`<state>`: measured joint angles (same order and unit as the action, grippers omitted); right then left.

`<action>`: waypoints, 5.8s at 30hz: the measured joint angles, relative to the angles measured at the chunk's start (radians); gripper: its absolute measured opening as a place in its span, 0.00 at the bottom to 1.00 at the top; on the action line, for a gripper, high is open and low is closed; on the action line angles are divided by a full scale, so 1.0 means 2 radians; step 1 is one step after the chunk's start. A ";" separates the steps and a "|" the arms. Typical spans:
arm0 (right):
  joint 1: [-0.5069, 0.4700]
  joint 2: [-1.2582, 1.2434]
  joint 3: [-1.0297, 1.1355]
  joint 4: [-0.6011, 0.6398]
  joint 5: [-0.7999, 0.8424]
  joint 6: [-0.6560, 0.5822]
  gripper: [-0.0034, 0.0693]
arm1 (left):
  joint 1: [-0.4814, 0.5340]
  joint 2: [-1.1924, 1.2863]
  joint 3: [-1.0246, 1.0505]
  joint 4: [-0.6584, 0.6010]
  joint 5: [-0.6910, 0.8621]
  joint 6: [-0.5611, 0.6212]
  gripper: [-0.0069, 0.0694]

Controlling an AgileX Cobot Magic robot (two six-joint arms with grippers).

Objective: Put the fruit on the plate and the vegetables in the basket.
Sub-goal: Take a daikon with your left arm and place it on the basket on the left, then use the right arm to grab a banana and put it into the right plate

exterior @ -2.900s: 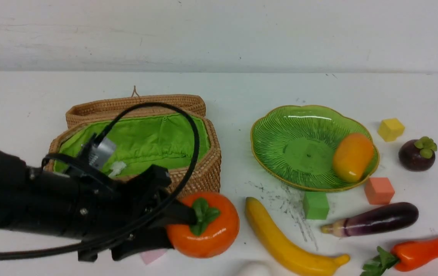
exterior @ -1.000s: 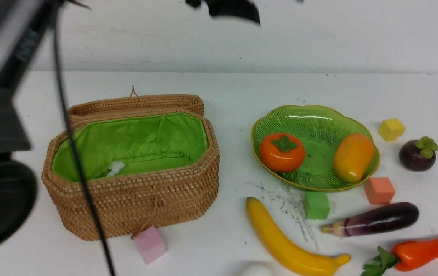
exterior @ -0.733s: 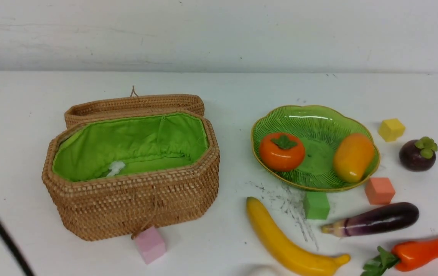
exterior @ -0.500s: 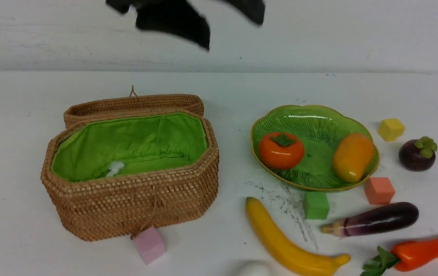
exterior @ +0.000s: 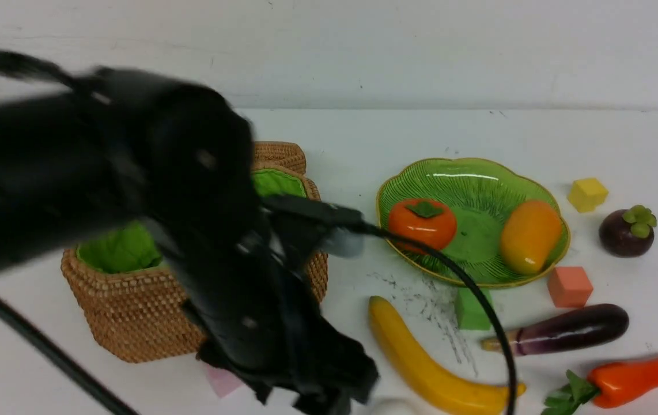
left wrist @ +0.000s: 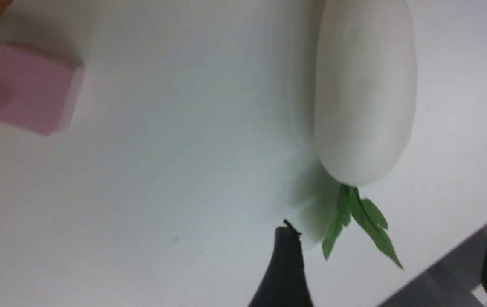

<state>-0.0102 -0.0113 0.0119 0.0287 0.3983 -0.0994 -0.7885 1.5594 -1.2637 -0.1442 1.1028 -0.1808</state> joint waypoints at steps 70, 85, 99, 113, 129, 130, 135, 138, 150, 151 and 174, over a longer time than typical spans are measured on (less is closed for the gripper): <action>0.000 0.000 0.000 0.000 0.000 0.000 0.38 | 0.239 0.060 -0.070 0.168 -0.137 0.095 0.96; 0.000 0.000 0.000 0.000 0.000 0.000 0.38 | 0.239 -0.121 -0.065 0.125 -0.047 0.068 0.67; 0.000 0.000 0.000 0.000 0.000 0.000 0.38 | 0.239 -0.493 0.251 0.044 -0.056 -0.044 0.07; 0.000 0.000 0.000 0.000 0.000 0.000 0.38 | 0.239 -0.565 0.382 -0.031 -0.122 -0.055 0.07; 0.000 0.000 0.000 0.000 0.000 0.000 0.38 | 0.239 -0.616 0.415 0.090 -0.323 -0.059 0.07; 0.000 0.000 0.000 0.000 0.000 0.000 0.38 | 0.240 -0.629 0.423 0.098 -0.336 -0.059 0.07; 0.000 0.000 0.000 0.000 0.000 0.000 0.38 | 0.288 -0.722 0.494 0.131 -0.364 -0.064 0.07; 0.000 0.000 0.000 0.000 0.000 0.000 0.38 | 0.347 -0.779 0.557 0.132 -0.363 -0.066 0.07; 0.000 0.000 0.000 0.000 0.000 0.000 0.38 | 0.344 -0.784 0.646 0.111 -0.352 -0.066 0.08; 0.000 0.000 0.000 0.000 0.000 0.000 0.38 | 0.344 -0.784 0.646 0.111 -0.352 -0.066 0.08; 0.000 0.000 0.000 -0.001 0.000 0.000 0.38 | 0.344 -0.784 0.646 0.111 -0.354 -0.066 0.10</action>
<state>-0.0102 -0.0113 0.0119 0.0276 0.3977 -0.0994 -0.1003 -0.0096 0.0283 0.0771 0.3954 -0.3127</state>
